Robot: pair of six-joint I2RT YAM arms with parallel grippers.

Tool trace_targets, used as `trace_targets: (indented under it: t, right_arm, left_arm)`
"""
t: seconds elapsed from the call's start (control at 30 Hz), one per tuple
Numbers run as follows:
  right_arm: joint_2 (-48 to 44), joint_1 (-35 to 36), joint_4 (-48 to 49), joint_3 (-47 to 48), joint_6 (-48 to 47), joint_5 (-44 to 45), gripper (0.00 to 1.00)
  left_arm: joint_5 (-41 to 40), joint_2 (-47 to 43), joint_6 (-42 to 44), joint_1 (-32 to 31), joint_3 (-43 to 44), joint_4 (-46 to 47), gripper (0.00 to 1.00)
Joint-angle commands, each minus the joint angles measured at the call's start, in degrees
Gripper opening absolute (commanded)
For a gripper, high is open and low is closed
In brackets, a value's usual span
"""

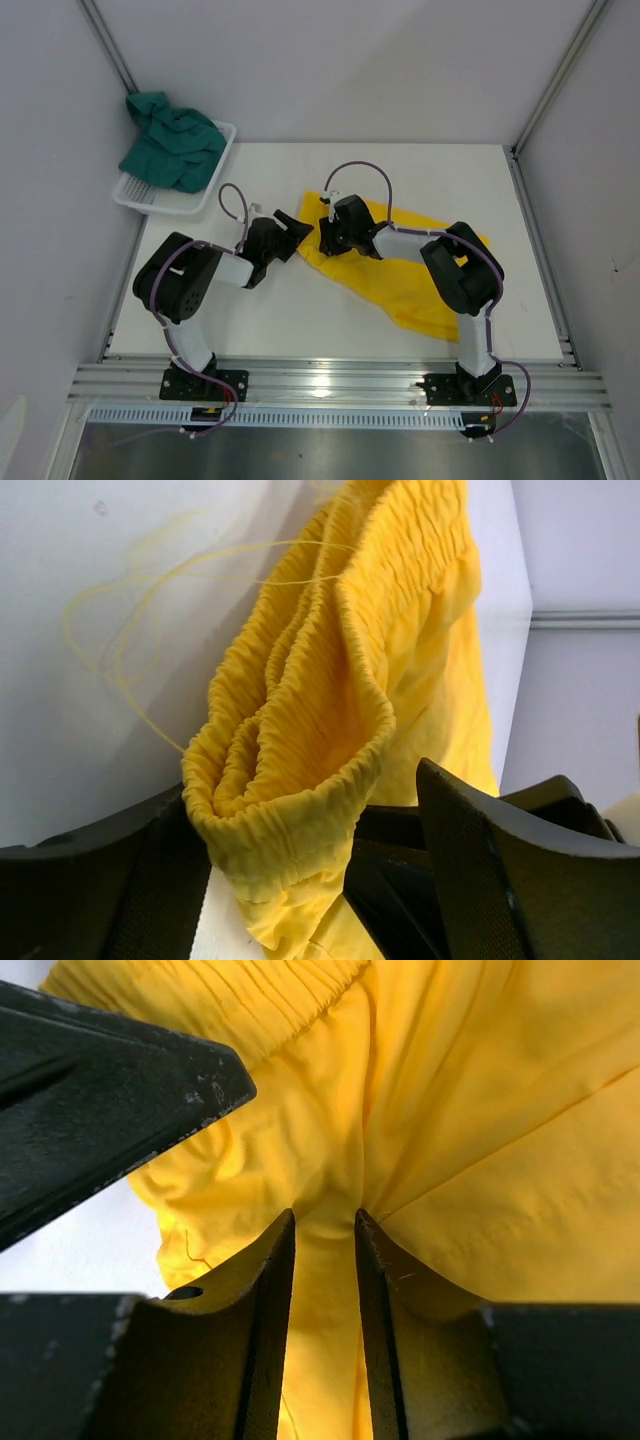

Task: Fold and stack the shorts
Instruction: Fold the shorts

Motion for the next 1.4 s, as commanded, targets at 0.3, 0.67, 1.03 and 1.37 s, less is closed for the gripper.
trace_targets:
  t: [0.3,0.67,1.03,1.37]
  right_arm:
    - [1.0,1.0,-8.8,-3.6,-1.2,0.5,0.31]
    - [1.6,-1.7,-8.0,-1.5,1.2,-1.8,0.30]
    - [0.0,-5.3,-3.2,-3.3,5.3,-12.5,0.44]
    - [-5.8,-5.2,-8.2,-0.1,7.1,-13.9,0.72]
  left_arm:
    - [-3.8,-0.3,10.5,1.5,1.0,-10.8,0.36]
    - [-18.5,-10.4,13.2,-7.9,-6.5,-11.6,0.00]
    - [-37.7,-9.2,7.8,-25.5,-3.3,-24.9,0.00]
    - [-40.2,-9.2,8.2,-27.1,-1.6,-27.7,0.00]
